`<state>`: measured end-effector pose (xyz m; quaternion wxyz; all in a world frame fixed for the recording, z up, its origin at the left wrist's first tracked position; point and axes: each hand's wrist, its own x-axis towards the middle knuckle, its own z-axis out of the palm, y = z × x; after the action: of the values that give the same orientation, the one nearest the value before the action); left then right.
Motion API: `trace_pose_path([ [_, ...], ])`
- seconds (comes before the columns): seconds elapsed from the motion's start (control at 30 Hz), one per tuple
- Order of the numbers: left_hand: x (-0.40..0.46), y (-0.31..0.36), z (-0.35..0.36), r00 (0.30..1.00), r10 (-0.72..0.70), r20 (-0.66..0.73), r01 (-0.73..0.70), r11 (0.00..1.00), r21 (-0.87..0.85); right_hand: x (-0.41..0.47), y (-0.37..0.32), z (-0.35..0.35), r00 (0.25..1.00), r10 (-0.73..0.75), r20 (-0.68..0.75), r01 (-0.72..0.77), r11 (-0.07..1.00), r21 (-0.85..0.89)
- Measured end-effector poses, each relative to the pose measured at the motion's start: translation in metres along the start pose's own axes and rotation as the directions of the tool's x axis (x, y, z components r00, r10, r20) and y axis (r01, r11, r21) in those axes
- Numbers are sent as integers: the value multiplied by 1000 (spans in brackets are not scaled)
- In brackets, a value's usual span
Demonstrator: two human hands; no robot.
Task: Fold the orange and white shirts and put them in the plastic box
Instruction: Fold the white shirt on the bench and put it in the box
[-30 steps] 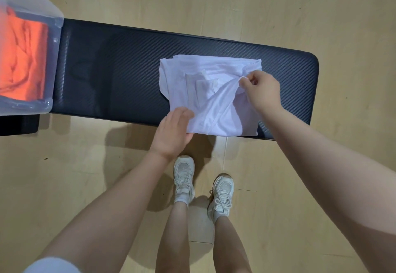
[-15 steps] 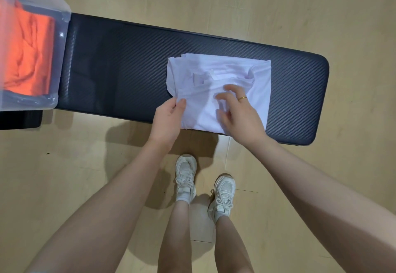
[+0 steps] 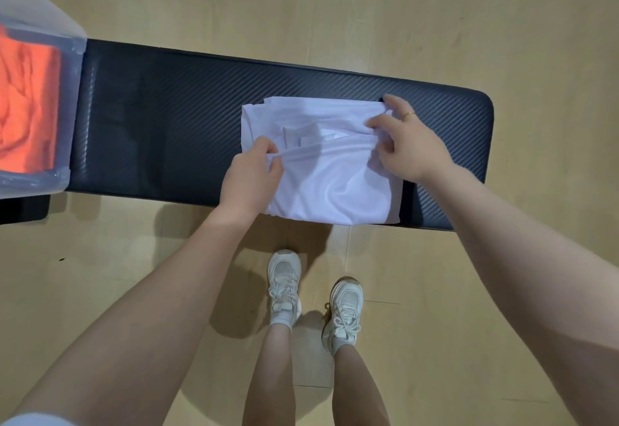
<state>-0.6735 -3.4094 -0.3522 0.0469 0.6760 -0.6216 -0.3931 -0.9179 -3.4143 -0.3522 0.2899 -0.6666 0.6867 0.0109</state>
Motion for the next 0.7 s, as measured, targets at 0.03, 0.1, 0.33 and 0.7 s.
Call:
trace_pose_path([
  [0.03, -1, -1, 0, 1000, 6, 2, -6, 999, 37, 1, 5, -3, 999, -5, 40, 6, 999, -41],
  [0.1, -3, -2, 0, 1000, -1, -6, 2, 996, 89, 1, 13, -8, 999, -2, 40, 6, 995, -96],
  [0.33, -3, -9, 3, 993, -63, -102, 84, 973, 214, 0, 7, -25, 972, 163, -167, -76, 898, 434],
  [0.7, 5, -16, 12, 972, 225, -67, -180, 898, 401, 3, 20, -49, 988, 114, 106, -155, 793, 589],
])
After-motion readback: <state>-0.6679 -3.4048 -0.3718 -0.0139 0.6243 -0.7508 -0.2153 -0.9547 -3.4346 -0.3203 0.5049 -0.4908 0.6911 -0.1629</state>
